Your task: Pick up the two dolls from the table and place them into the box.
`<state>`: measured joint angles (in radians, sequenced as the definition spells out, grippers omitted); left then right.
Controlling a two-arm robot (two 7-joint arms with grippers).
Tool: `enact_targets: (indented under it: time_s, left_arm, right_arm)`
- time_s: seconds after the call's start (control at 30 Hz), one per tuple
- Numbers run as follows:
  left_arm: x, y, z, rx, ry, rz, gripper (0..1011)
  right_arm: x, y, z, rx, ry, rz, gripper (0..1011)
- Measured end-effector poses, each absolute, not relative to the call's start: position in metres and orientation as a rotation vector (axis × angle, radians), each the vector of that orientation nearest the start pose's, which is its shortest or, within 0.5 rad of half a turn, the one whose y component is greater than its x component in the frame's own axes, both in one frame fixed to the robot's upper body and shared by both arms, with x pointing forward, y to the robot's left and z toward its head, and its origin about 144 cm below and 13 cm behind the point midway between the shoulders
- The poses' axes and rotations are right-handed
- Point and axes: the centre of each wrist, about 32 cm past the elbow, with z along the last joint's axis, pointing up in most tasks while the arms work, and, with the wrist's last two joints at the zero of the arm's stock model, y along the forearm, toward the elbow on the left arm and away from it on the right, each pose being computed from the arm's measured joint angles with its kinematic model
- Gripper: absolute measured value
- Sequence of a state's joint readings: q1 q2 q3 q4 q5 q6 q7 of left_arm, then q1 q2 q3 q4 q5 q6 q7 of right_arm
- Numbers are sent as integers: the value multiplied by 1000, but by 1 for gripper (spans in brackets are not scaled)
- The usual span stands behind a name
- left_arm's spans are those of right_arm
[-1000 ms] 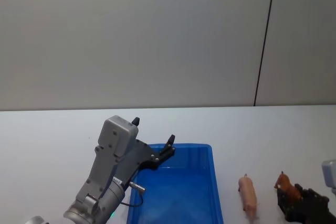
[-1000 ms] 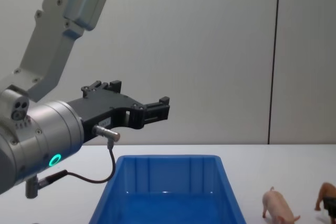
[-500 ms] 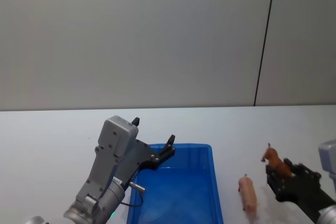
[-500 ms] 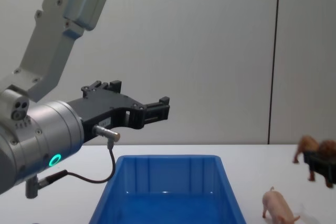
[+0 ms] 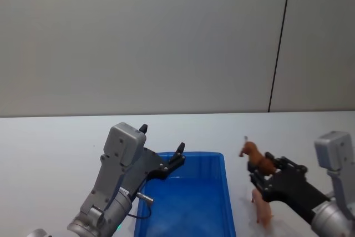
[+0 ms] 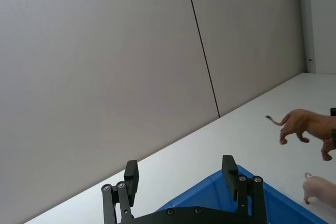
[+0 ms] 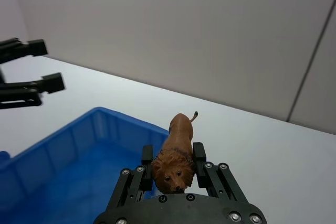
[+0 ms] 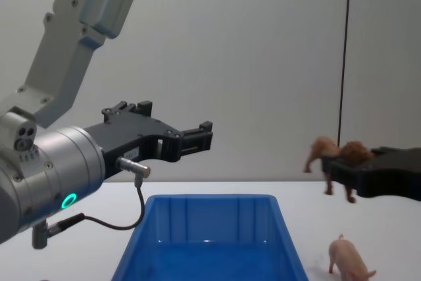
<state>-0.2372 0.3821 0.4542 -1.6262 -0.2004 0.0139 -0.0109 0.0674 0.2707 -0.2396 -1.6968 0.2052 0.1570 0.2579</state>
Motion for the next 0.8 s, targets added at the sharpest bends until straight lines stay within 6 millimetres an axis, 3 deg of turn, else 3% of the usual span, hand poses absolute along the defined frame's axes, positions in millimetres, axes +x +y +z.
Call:
enact_targets:
  time_s: [0.47,0.6,0.8]
  left_arm:
    - [492,198,1204,61,-268,1124,1001]
    - [492,198,1204,61,-268,1124,1001]
    - [492,198,1204,61,-268,1124,1001]
  right_arm:
    - [499,-194,1184,-55,21,-857,433]
    - [510,-184,1180,-60,41,-811,517]
    - [518,-177,1176,-71,60,-787,719]
